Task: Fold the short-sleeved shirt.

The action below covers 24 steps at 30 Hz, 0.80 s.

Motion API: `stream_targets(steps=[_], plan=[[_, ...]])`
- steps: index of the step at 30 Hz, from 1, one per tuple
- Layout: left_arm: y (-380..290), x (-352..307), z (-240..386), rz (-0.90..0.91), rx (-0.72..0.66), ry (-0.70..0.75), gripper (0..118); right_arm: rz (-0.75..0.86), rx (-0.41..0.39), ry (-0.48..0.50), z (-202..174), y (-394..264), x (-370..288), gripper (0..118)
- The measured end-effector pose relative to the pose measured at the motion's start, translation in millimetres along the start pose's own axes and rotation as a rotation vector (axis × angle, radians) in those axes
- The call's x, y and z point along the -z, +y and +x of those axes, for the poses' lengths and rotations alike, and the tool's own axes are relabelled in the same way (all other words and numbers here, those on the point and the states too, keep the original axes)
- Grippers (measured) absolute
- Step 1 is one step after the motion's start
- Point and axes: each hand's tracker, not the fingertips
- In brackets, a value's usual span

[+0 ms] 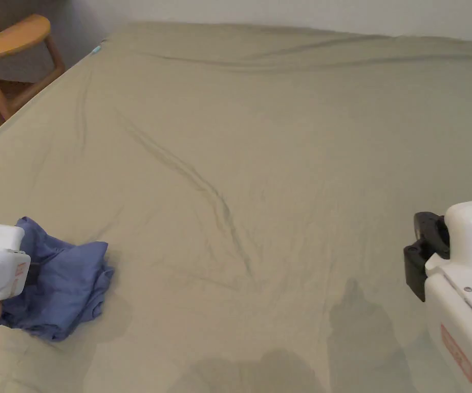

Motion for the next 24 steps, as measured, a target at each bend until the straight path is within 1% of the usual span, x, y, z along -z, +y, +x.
stream_targets(steps=[2,6,8,10,11,12,13,14,15,17,18,20,23,24], plan=[[4,10,-17,-0.016,0.016,0.018,30,-0.022,0.001,-0.002,-3,-2,6,2],[17,34,-49,-0.065,0.073,0.130,30,-0.060,-0.019,-0.007,-9,-5,19,2],[22,46,-65,-0.104,0.052,0.183,30,-0.075,-0.031,-0.007,-11,-5,24,2],[27,52,-80,-0.126,-0.008,0.112,30,-0.088,-0.041,0.015,-11,-6,27,2],[29,51,-82,-0.119,-0.006,0.054,31,-0.104,-0.051,0.055,-10,-5,30,2],[31,50,-83,-0.102,0.050,0.061,38,-0.104,-0.050,0.046,-9,-4,31,2],[37,44,-77,-0.066,0.138,0.158,61,-0.103,-0.049,0.044,-9,-4,30,2],[42,35,-72,-0.023,0.181,0.225,93,-0.100,-0.047,0.045,-7,-3,30,2],[50,22,-70,0.041,0.183,0.215,117,-0.098,-0.041,0.045,-5,-1,30,2],[65,-12,-66,0.186,0.129,0.142,117,-0.084,-0.027,0.041,1,3,27,2],[77,-33,-61,0.212,0.084,0.134,117,-0.071,-0.021,0.034,5,6,24,2],[93,-78,-50,0.321,0.020,0.110,117,-0.037,-0.020,0.017,15,13,17,2],[110,-158,-26,0.516,-0.067,0.016,117,0.026,-0.017,-0.006,33,28,-1,2],[110,-189,-14,0.597,-0.114,-0.013,117,0.061,-0.020,-0.030,41,34,-9,2]])
